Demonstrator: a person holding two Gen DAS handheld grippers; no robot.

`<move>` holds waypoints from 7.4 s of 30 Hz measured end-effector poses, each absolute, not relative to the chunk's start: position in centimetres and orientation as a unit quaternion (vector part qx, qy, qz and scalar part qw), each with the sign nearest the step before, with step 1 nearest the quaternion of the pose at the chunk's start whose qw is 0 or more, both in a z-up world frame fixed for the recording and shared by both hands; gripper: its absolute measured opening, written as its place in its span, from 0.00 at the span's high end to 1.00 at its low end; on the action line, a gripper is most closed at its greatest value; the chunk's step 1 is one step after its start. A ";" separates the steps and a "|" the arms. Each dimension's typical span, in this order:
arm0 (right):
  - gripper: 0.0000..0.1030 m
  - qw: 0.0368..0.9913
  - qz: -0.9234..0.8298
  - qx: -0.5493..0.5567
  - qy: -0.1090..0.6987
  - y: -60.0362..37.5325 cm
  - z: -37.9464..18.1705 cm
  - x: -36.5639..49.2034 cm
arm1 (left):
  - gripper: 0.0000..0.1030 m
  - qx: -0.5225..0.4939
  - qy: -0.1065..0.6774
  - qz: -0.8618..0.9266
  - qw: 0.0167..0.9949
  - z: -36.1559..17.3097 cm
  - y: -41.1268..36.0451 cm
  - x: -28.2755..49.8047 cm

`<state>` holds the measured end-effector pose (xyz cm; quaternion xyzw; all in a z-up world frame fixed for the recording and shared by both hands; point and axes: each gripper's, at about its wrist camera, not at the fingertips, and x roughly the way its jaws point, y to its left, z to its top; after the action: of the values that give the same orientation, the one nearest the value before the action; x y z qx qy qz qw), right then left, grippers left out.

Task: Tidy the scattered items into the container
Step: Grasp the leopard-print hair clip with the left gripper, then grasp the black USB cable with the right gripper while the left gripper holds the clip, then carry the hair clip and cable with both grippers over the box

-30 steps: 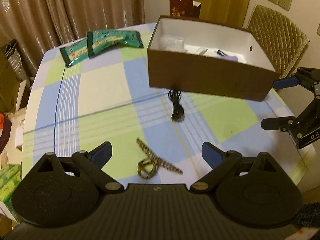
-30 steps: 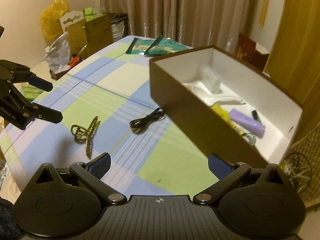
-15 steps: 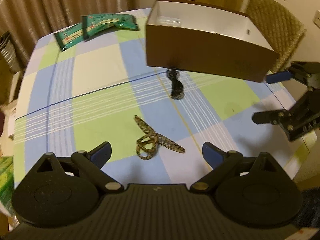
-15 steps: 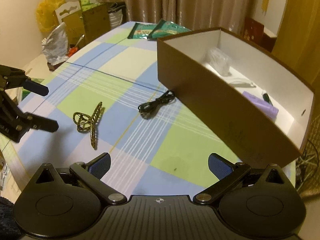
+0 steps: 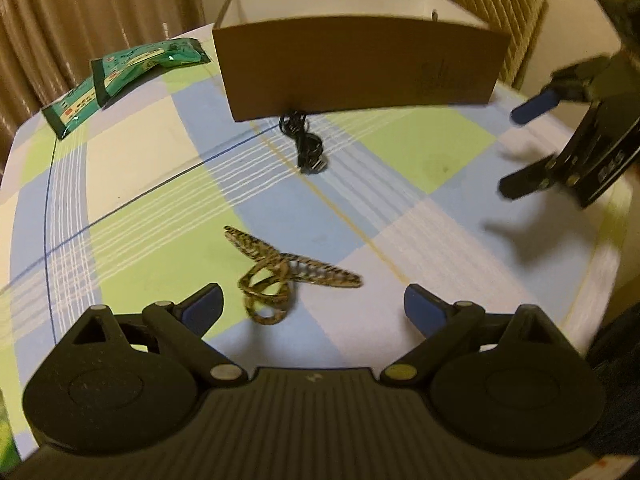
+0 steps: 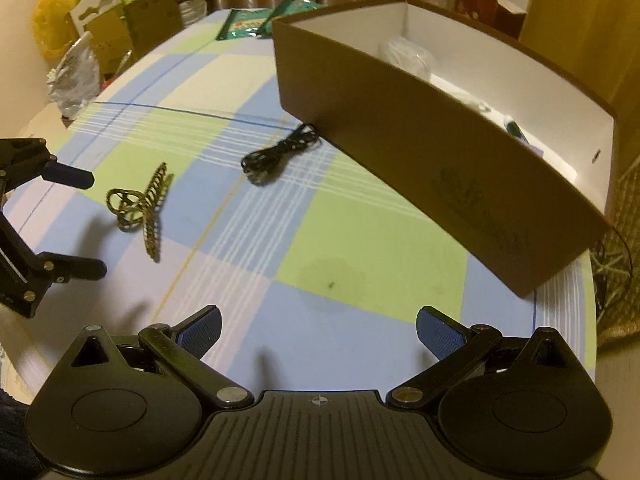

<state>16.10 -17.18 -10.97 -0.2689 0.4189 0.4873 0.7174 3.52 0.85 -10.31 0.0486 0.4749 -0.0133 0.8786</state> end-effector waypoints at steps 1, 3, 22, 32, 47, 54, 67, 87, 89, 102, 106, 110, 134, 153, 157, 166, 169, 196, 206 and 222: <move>0.02 0.718 0.484 -0.268 0.422 -17.2 -11.1 16.2 | 0.11 0.058 0.476 -0.015 0.877 -10.6 1.1 3.7; 0.02 0.721 0.477 -0.266 0.427 -17.3 -11.3 16.5 | 0.13 0.071 0.478 -0.019 0.875 -11.2 1.6 4.1; 0.02 0.731 0.448 -0.243 0.454 -17.5 -12.2 17.4 | 0.74 0.026 0.479 -0.026 0.877 -12.8 4.6 5.4; 0.02 0.715 0.488 -0.257 0.430 -12.4 -13.2 17.0 | 0.74 -0.047 0.464 0.120 0.876 -12.3 8.3 3.8; 0.45 0.731 0.511 -0.197 0.407 -4.1 -14.3 19.2 | 0.74 -0.103 0.455 0.221 0.856 -12.7 12.0 3.5; 0.69 0.712 0.528 -0.177 0.428 -2.2 -15.2 20.0 | 0.74 -0.106 0.457 0.219 0.855 -12.8 12.1 3.6; 0.82 0.675 0.546 -0.272 0.415 -5.1 -14.1 18.4 | 0.74 -0.109 0.460 0.197 0.859 -12.8 10.8 3.7; 0.47 0.695 0.506 -0.248 0.446 -14.4 -13.0 17.8 | 0.74 -0.078 0.464 0.102 0.876 -13.0 3.6 6.2; 0.46 0.702 0.508 -0.242 0.437 -14.2 -13.0 17.9 | 0.74 -0.077 0.465 0.101 0.876 -13.0 3.4 6.4; 0.61 0.703 0.516 -0.279 0.402 -12.2 -14.9 17.3 | 0.69 -0.058 0.464 0.094 0.879 -13.2 2.9 7.4; 0.87 0.704 0.519 -0.277 0.399 -12.3 -14.9 17.2 | 0.75 -0.053 0.463 0.090 0.880 -13.2 2.7 7.3; 0.89 0.706 0.517 -0.272 0.401 -12.8 -14.8 17.1 | 0.75 -0.048 0.464 0.087 0.880 -13.1 2.5 7.2; 0.89 0.728 0.495 -0.232 0.413 -16.7 -13.1 16.7 | 0.75 -0.049 0.459 0.085 0.883 -11.7 0.7 5.0; 0.89 0.735 0.493 -0.223 0.409 -18.3 -12.4 15.9 | 0.75 -0.053 0.441 0.088 0.891 -10.0 0.0 3.1; 0.89 0.737 0.491 -0.220 0.408 -18.6 -12.2 15.9 | 0.75 -0.051 0.435 0.084 0.895 -9.6 -0.2 3.1; 0.89 0.745 0.489 -0.209 0.404 -19.3 -11.2 15.9 | 0.75 -0.047 0.420 0.074 0.903 -8.4 -0.7 3.7; 0.89 0.748 0.487 -0.206 0.400 -19.5 -10.8 15.9 | 0.75 -0.047 0.414 0.070 0.906 -8.0 -0.9 4.2; 0.89 0.772 0.489 -0.176 0.366 -20.1 -6.8 18.9 | 0.75 -0.018 0.367 0.022 0.930 -5.1 -2.9 10.5; 0.89 0.775 0.498 -0.163 0.353 -18.9 -5.0 21.2 | 0.75 -0.013 0.347 0.011 0.938 -3.4 -2.8 13.8; 0.89 0.794 0.499 -0.144 0.317 -16.1 -1.0 28.0 | 0.75 0.004 0.310 -0.012 0.951 -0.3 -2.0 21.6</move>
<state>27.95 -16.09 -0.98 -0.1441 0.3166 0.4989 0.7938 21.60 -2.02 -0.27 0.0036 0.3104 -0.0116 0.9505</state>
